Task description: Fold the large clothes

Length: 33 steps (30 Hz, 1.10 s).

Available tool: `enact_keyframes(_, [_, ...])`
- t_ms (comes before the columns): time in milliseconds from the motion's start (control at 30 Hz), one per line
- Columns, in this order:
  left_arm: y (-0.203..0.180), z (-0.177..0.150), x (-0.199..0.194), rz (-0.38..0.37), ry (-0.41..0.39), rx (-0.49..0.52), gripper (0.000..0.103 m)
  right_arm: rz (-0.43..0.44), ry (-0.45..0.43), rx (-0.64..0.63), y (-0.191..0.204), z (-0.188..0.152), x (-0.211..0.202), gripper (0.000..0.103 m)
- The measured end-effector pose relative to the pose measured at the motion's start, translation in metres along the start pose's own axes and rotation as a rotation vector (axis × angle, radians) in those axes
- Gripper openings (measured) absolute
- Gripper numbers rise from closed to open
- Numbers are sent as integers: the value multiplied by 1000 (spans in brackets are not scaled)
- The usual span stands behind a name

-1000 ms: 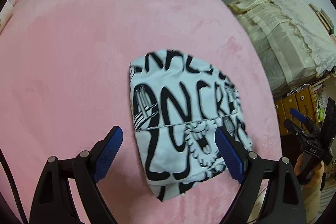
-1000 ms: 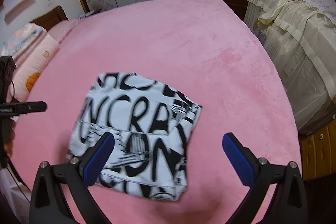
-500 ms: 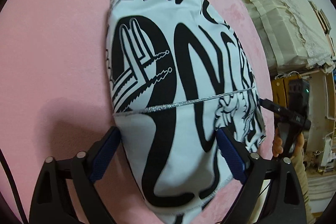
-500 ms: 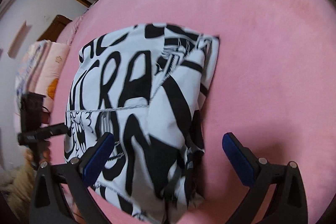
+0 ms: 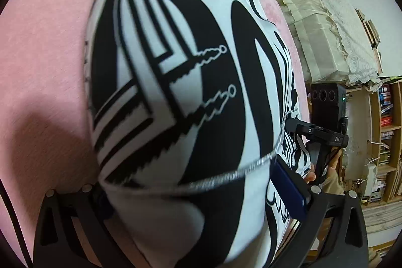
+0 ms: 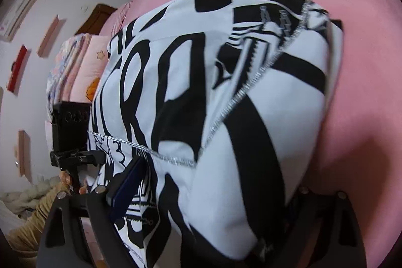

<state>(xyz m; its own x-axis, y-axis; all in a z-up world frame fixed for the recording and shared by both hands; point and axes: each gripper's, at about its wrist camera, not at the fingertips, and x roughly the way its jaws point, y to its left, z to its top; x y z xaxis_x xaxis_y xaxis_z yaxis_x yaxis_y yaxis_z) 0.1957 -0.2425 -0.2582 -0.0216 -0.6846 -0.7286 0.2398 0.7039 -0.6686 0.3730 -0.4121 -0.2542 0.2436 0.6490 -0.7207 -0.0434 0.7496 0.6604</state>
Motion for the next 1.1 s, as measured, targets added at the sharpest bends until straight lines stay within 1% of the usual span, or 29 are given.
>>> enact_keyframes(100, [-3, -1, 1, 19, 1, -4, 103, -42, -3, -24, 9, 2, 6, 91])
enact_keyframes(133, [-5, -2, 1, 38, 0, -6, 103, -55, -9, -34, 12, 1, 6, 90])
enact_keyframes(233, [-15, -1, 2, 99, -8, -9, 103, -109, -45, -77, 24, -5, 4, 82])
enact_keyframes(300, [-24, -2, 2, 147, -28, 0, 100, -144, -70, -98, 34, -9, 2, 73])
enact_keyframes(333, [-29, -3, 2, 172, -38, 10, 97, -160, -80, -105, 38, -9, 3, 69])
enact_keyframes(433, [-46, -6, 0, 242, -61, 57, 87, -196, -95, -101, 46, -8, 2, 63])
enact_keyframes(500, [-59, -5, 0, 270, -72, 78, 81, -204, -108, -86, 51, -7, -1, 55])
enact_keyframes(533, [-63, -6, -1, 281, -78, 89, 77, -210, -117, -85, 53, -7, -2, 52])
enact_keyframes(633, [-71, -5, -10, 289, -93, 119, 68, -239, -145, -94, 70, -8, -7, 40])
enact_keyframes(733, [-78, -10, -20, 289, -106, 143, 61, -264, -167, -101, 83, -13, -14, 34])
enact_keyframes(800, [-84, -15, -28, 294, -116, 159, 58, -282, -180, -107, 95, -17, -17, 29])
enact_keyframes(900, [-92, -22, -43, 302, -123, 177, 57, -297, -193, -113, 111, -30, -23, 27])
enact_keyframes(1000, [-94, -37, -64, 302, -126, 179, 57, -291, -205, -124, 130, -48, -30, 26])
enact_keyframes(1100, [-90, -61, -99, 302, -126, 175, 57, -274, -209, -127, 155, -65, -29, 26])
